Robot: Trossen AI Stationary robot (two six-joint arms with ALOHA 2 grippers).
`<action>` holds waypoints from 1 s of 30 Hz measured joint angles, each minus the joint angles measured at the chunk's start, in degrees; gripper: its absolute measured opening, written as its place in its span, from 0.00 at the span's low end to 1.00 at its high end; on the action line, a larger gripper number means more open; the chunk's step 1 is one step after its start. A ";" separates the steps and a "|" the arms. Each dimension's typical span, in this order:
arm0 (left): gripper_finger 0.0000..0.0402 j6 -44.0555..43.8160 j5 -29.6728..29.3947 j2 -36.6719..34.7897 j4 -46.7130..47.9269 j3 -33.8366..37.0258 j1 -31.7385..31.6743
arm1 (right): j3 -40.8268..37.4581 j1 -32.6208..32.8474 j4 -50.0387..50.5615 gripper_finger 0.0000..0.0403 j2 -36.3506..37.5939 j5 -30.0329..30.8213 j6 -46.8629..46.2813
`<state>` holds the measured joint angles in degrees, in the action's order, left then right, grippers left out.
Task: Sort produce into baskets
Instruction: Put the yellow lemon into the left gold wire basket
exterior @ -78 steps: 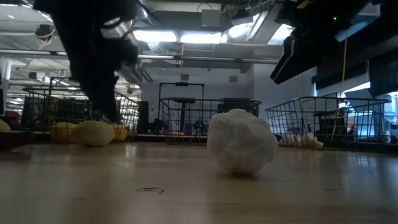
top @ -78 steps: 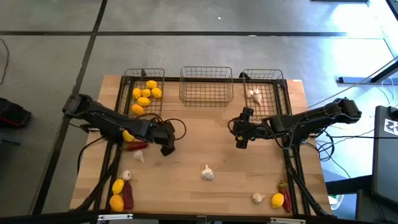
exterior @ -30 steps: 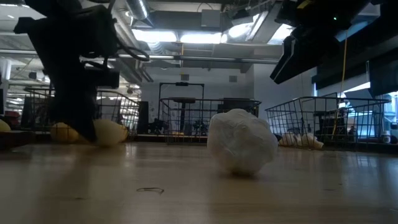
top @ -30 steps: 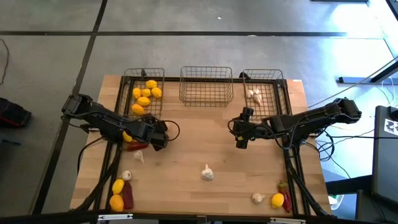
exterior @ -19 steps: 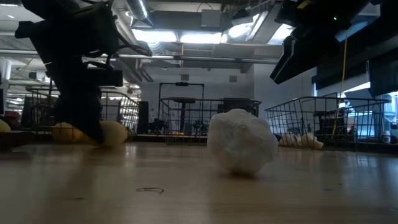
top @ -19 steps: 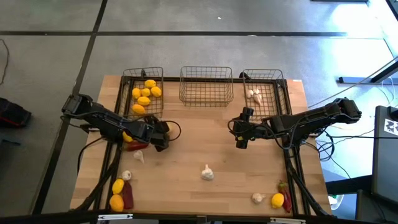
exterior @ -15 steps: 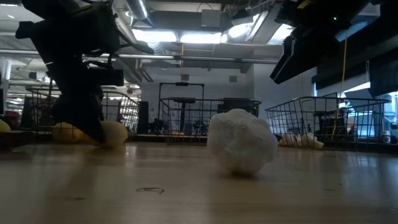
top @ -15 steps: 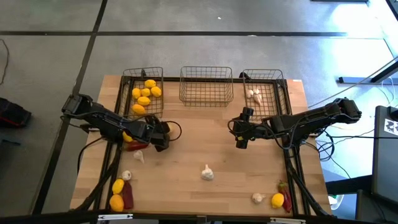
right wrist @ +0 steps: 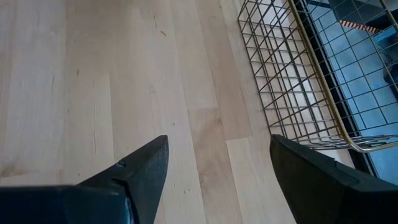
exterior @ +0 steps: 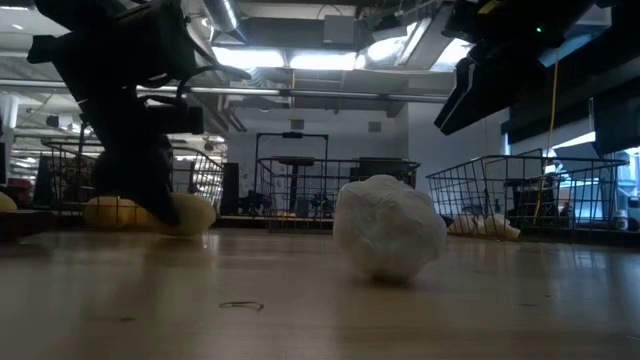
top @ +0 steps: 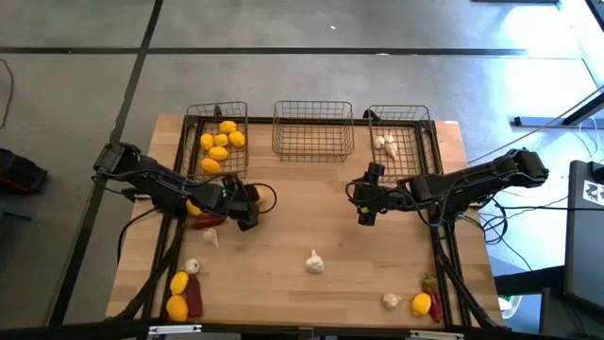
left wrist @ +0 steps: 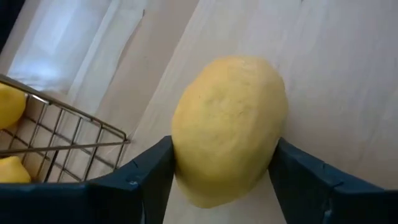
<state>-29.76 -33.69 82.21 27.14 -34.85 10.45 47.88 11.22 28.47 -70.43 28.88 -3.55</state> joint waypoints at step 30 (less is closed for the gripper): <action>0.57 1.25 -4.00 -26.78 4.79 -8.50 -0.49 | 0.00 -0.02 0.04 0.68 0.02 -0.02 -0.63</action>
<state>-28.51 -37.69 55.44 31.93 -43.35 9.95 47.88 11.20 28.51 -70.41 28.86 -4.19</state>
